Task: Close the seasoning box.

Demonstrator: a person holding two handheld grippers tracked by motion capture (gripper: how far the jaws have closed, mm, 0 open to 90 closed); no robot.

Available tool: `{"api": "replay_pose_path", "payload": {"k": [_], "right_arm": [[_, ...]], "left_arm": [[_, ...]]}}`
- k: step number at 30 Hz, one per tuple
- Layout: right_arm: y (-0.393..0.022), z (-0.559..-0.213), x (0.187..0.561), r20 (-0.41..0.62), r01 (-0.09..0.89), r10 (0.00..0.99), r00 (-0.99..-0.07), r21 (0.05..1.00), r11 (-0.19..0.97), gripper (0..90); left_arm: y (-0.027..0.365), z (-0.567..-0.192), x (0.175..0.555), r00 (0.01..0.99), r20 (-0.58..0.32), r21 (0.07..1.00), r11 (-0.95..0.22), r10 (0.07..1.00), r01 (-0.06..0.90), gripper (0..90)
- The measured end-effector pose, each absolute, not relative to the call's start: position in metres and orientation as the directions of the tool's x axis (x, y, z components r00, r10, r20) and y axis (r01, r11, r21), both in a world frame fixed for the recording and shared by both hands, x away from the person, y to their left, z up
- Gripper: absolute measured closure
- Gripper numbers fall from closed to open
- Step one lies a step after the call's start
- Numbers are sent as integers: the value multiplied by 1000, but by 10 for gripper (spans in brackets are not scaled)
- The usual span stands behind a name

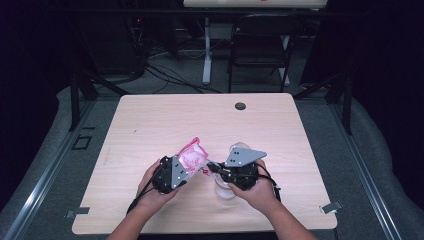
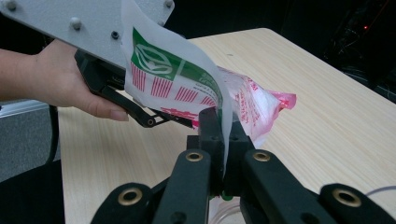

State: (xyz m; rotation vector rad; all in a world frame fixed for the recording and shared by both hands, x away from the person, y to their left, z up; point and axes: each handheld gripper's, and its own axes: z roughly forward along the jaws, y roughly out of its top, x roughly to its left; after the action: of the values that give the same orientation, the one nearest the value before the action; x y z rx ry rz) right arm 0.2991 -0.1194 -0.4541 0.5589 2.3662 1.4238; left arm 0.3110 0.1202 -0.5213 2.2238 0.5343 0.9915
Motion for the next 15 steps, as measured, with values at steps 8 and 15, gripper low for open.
{"api": "replay_pose_path", "payload": {"k": [8,15], "right_arm": [[-125,-451,300,-69,170,501,-862,893,416,900],[-130,-451,301,-67,174,509,-858,895,411,900]], "left_arm": [[115,-516,315,626,543,672,-737,560,76,503],[111,-514,317,619,562,662,-747,549,63,507]]}}
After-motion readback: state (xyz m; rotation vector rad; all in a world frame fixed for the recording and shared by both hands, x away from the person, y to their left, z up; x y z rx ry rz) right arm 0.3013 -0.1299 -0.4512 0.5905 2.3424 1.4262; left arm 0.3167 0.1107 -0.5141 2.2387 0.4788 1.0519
